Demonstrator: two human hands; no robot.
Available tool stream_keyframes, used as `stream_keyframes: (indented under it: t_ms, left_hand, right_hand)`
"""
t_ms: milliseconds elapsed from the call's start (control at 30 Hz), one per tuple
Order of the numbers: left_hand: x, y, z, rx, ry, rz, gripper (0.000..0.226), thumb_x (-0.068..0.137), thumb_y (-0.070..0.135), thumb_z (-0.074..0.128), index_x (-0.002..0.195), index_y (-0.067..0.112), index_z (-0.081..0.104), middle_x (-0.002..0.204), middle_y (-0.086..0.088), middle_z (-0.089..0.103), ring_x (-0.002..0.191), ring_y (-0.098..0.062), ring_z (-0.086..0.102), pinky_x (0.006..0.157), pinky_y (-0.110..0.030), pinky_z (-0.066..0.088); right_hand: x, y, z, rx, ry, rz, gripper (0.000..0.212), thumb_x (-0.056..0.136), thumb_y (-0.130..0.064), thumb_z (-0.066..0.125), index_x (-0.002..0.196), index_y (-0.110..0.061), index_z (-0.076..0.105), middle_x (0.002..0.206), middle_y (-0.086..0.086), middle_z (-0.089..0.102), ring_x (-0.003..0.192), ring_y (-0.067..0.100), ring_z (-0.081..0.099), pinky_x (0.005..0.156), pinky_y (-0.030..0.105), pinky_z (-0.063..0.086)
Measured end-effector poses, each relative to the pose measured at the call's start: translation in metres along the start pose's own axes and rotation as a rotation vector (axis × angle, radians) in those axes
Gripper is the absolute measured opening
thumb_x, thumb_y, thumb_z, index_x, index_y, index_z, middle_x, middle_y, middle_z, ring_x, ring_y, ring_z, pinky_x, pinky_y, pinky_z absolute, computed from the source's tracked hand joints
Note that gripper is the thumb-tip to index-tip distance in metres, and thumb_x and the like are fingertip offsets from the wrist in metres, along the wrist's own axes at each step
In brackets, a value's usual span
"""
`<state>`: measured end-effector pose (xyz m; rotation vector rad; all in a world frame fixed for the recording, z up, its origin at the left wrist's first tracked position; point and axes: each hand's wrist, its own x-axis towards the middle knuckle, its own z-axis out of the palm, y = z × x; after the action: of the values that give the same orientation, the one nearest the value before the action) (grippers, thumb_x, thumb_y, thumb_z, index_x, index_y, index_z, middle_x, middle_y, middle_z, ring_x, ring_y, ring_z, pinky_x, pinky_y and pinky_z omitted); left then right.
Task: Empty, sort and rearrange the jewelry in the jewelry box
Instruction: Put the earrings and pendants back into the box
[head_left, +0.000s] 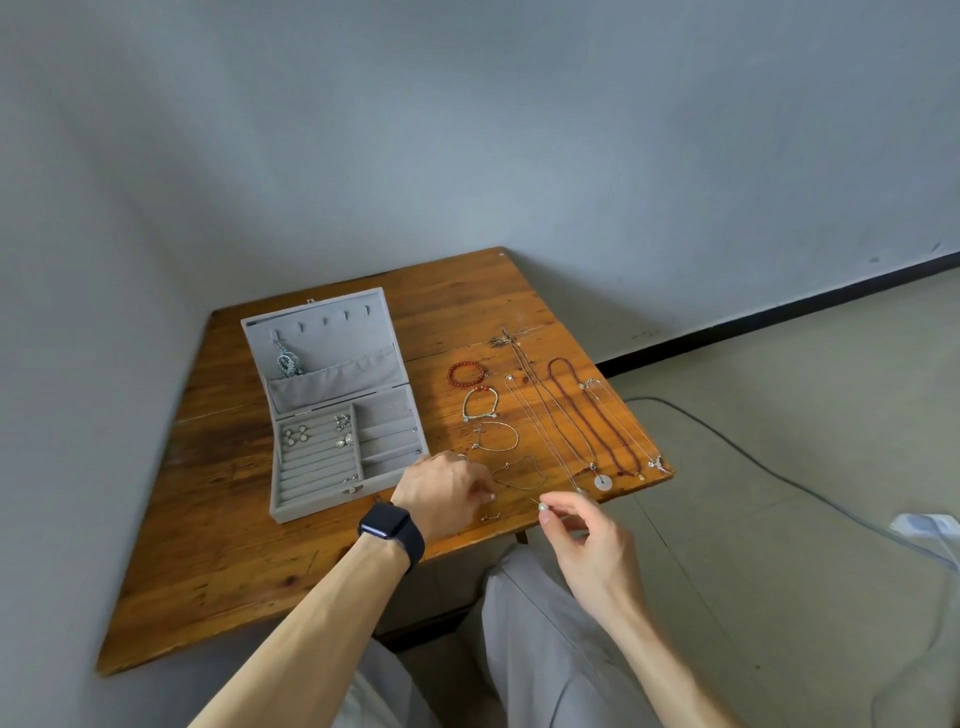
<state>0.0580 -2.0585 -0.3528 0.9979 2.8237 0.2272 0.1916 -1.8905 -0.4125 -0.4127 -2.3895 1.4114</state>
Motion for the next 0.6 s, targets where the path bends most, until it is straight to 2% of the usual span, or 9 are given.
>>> stream_keyframes:
  t_ms: [133,233,367,500,600]
  left_hand:
    - [-0.003,-0.001,-0.001,-0.051,0.021,-0.053,0.018,0.097,0.044,0.054,0.108,0.033,0.062,0.097,0.009,0.063,0.088,-0.014,0.061,0.065,-0.026,0.049]
    - [-0.011,-0.01,-0.005,-0.246,0.098,-0.133,0.012,0.093,0.04,0.059,0.095,0.029,0.061,0.089,0.009,0.065,0.077,-0.01,0.064,0.065,-0.03,0.058]
    - [-0.036,-0.035,-0.014,-0.525,0.274,-0.226,0.011,0.088,0.035,0.067,0.083,0.032,0.057,0.082,0.012,0.066,0.074,-0.002,0.063,0.061,-0.013,0.049]
    - [-0.074,-0.076,-0.02,-0.702,0.483,-0.358,0.01,0.089,0.033,0.07,0.086,0.033,0.06,0.086,0.012,0.068,0.081,0.001,0.063,0.066,-0.014,0.05]
    - [-0.103,-0.11,-0.018,-0.795,0.693,-0.508,0.006,0.092,0.029,0.069,0.093,0.032,0.064,0.089,0.014,0.069,0.084,0.006,0.061,0.066,-0.006,0.045]
  right_hand:
    - [0.004,-0.004,0.001,0.028,0.002,-0.004,0.016,0.092,-0.027,0.071,0.106,-0.034,0.071,0.099,-0.023,0.071,0.092,-0.01,0.064,0.068,0.004,0.048]
    - [0.009,-0.009,0.004,0.039,-0.021,-0.008,0.015,0.092,-0.026,0.07,0.106,-0.033,0.071,0.099,-0.023,0.071,0.092,-0.013,0.062,0.067,0.002,0.047]
    - [0.022,-0.025,0.019,0.047,-0.072,-0.071,0.018,0.091,-0.022,0.071,0.103,-0.035,0.069,0.097,-0.024,0.071,0.094,-0.008,0.064,0.07,0.005,0.049]
    - [0.044,-0.056,0.048,0.012,-0.129,-0.194,0.018,0.091,-0.024,0.071,0.103,-0.037,0.066,0.094,-0.027,0.069,0.093,-0.011,0.063,0.07,0.005,0.05]
    - [0.065,-0.083,0.076,-0.01,-0.189,-0.281,0.016,0.091,-0.026,0.071,0.101,-0.035,0.062,0.09,-0.025,0.068,0.087,-0.01,0.064,0.067,0.009,0.052]
